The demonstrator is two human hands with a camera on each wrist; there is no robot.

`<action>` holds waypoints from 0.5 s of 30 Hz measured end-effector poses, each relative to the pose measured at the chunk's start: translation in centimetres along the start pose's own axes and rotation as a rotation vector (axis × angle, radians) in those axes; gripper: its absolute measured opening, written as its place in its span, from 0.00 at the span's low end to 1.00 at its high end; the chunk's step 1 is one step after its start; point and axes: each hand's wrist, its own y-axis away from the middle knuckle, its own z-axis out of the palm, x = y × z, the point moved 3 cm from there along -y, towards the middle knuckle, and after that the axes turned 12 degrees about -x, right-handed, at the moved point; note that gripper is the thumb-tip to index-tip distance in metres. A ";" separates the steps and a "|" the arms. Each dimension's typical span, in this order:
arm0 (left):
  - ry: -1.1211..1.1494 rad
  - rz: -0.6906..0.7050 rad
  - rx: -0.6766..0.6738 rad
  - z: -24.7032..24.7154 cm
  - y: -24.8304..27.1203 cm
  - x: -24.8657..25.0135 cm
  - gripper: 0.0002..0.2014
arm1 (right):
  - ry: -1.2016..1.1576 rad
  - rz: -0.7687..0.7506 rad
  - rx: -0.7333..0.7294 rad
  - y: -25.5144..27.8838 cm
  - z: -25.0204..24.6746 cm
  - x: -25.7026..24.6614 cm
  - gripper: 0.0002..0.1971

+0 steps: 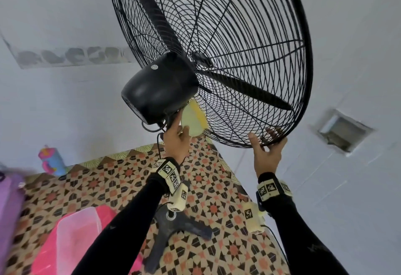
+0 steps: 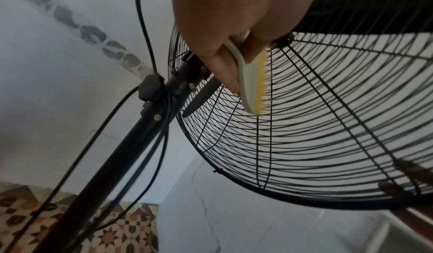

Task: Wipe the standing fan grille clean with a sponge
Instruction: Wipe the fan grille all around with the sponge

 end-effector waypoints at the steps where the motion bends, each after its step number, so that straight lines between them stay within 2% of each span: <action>1: -0.004 0.019 0.051 0.0 0.1 0.4 0.28 | -0.003 -0.001 0.001 0.0 0.1 -0.1 0.51; 2: 0.008 0.031 0.072 0.2 0.1 0.4 0.27 | -0.004 0.000 0.000 0.0 0.1 -0.2 0.51; 4: 0.020 0.042 0.029 0.6 0.2 0.1 0.28 | -0.001 0.003 0.000 0.1 0.1 -0.1 0.51; 8: 0.055 -0.061 -0.203 1.4 -0.2 -1.0 0.35 | 0.000 -0.002 -0.008 0.2 -0.1 -0.1 0.48; 11: 0.082 -0.122 -0.133 0.4 -1.1 -1.4 0.31 | 0.003 -0.008 -0.020 0.2 0.0 -0.4 0.46; 13: 0.101 -0.085 -0.065 0.1 -1.0 -1.5 0.32 | -0.004 -0.009 -0.016 0.1 0.2 -0.5 0.46; 15: 0.098 -0.037 -0.088 0.7 -0.5 -1.1 0.34 | -0.007 -0.006 -0.006 0.2 0.3 -0.4 0.46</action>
